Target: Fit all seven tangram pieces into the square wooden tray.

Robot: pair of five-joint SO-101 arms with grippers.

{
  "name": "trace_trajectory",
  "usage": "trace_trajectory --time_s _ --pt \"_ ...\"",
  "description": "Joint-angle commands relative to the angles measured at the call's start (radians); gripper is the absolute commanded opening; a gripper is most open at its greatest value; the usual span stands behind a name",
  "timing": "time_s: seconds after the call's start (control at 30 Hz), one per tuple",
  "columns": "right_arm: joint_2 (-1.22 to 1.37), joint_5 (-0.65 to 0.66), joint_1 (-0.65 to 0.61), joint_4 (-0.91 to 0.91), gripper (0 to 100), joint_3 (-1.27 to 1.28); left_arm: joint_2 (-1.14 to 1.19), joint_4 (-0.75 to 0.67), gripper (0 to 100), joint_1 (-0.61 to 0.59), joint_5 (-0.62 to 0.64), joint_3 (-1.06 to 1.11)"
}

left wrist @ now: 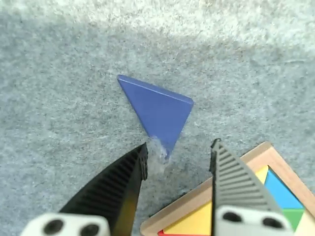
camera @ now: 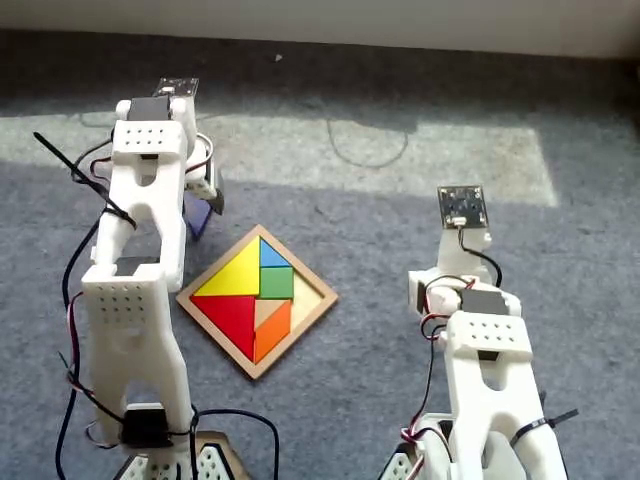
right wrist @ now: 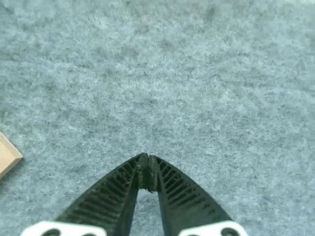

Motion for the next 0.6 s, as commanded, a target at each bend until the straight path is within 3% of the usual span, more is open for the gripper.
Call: trace_trajectory --time_s 0.0,0.57 --pt "-0.018 0.011 0.007 -0.021 0.6 -0.005 0.016 -0.038 31 -0.041 0.087 -0.027" --pt "-0.018 0.011 0.007 -0.022 0.6 -0.005 0.111 -0.140 26 -0.073 0.135 -0.028"
